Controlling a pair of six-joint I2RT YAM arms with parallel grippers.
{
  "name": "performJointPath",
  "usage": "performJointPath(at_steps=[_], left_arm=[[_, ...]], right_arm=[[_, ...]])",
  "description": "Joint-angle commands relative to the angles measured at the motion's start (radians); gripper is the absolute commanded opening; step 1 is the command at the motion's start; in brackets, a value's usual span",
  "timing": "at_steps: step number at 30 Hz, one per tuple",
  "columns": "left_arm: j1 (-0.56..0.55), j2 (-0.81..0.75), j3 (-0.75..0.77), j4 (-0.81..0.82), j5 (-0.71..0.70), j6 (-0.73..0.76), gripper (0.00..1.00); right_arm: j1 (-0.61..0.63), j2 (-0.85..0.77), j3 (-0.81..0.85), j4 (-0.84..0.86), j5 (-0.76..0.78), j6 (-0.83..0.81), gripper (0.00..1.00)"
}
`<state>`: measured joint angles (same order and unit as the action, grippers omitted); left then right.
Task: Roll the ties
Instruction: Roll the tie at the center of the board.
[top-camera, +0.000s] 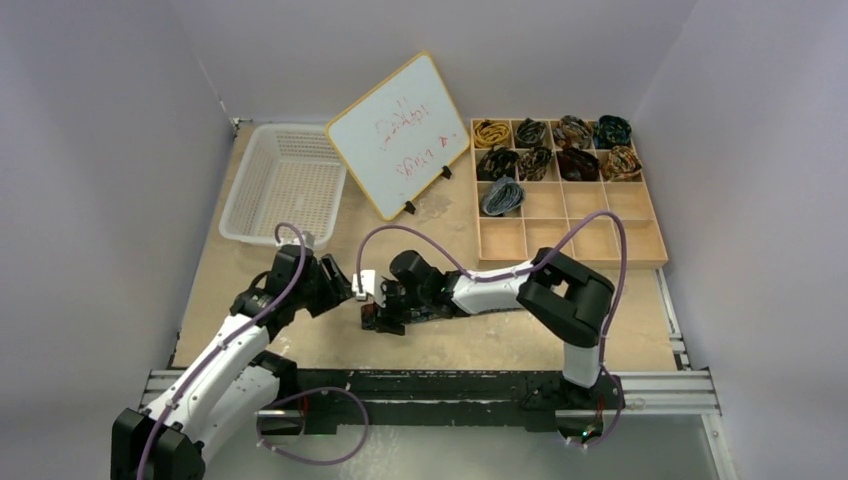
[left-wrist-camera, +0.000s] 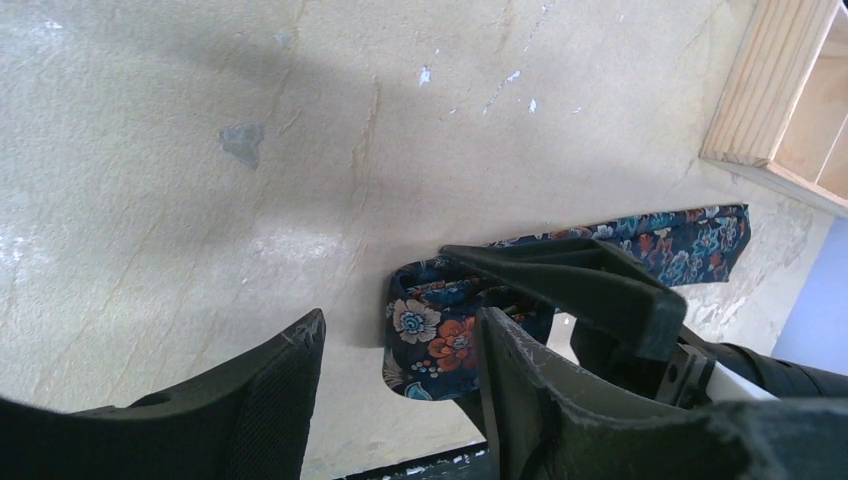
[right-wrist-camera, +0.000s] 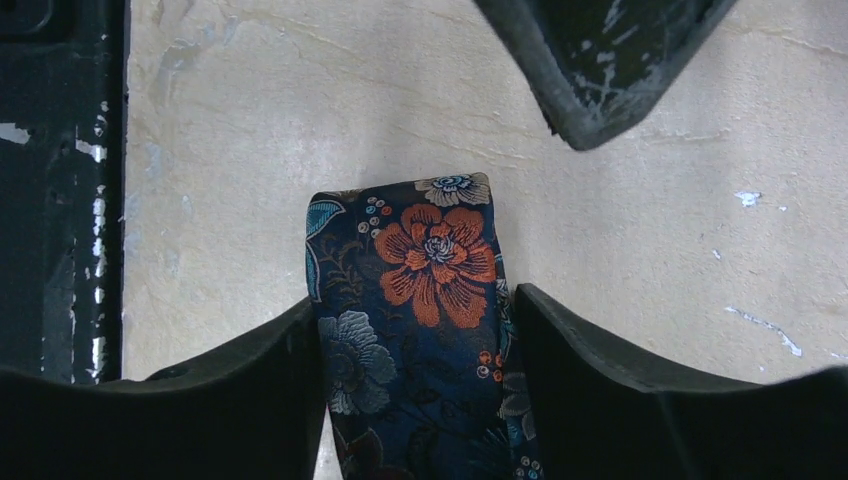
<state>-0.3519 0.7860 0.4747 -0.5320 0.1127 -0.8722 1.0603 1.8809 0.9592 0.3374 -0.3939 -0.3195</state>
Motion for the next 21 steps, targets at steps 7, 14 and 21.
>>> performJointPath(at_steps=[7, 14, 21], left_arm=[[0.008, -0.023, 0.035, -0.038, -0.019, -0.027, 0.53], [0.008, -0.028, 0.019, -0.037, -0.011, -0.034, 0.53], [0.008, -0.018, -0.013, 0.0, 0.035, -0.048, 0.53]], right_arm=[[-0.003, -0.316, -0.071, 0.102, 0.242, 0.191, 0.94], [-0.141, -0.561, -0.221, 0.139, 0.41, 0.728, 0.99], [-0.212, -0.562, -0.339, 0.154, 0.142, 1.073, 0.95]])
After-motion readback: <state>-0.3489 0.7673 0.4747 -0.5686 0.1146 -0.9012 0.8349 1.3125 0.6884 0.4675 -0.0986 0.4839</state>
